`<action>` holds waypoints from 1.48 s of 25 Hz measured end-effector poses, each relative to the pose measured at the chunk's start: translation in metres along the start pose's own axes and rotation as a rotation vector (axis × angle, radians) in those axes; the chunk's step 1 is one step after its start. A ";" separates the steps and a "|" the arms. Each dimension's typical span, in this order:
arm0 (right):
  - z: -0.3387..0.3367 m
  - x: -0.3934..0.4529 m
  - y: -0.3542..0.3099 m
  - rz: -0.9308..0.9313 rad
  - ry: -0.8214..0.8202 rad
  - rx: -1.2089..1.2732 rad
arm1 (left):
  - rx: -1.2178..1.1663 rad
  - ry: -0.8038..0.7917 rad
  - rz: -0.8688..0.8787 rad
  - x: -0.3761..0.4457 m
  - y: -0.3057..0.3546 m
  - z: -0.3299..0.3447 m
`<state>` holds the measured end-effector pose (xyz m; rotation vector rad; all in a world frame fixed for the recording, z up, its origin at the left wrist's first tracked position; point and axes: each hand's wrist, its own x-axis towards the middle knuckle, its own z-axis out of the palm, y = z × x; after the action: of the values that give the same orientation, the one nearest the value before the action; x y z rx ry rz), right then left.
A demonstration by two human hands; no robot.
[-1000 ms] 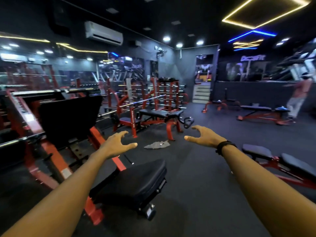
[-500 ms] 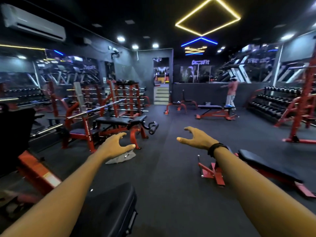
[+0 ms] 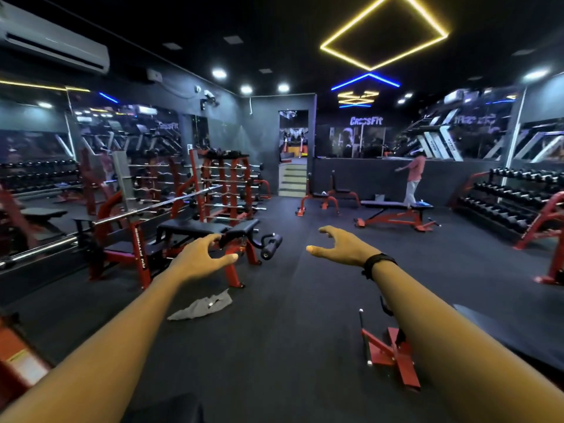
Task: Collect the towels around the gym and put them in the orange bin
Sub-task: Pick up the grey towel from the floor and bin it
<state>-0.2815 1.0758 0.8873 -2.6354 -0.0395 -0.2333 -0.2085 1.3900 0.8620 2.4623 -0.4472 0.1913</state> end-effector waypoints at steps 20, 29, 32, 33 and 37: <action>0.046 0.540 0.083 -0.112 -0.009 0.016 | -0.008 0.063 -0.134 0.495 -0.151 0.046; 0.121 0.768 0.084 -0.194 -0.094 0.037 | -0.002 0.094 -0.218 0.650 -0.251 0.046; 0.149 0.848 0.080 -0.269 -0.125 0.050 | 0.019 0.137 -0.264 0.699 -0.287 0.045; 0.158 0.878 0.080 -0.293 -0.141 0.055 | 0.021 0.157 -0.282 0.720 -0.299 0.045; 0.192 1.003 0.074 -0.377 -0.228 0.067 | 0.023 0.198 -0.382 0.806 -0.345 0.042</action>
<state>0.7416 1.0878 0.8585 -2.5562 -0.6116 -0.0531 0.6684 1.4051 0.8307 2.4658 0.1116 0.2772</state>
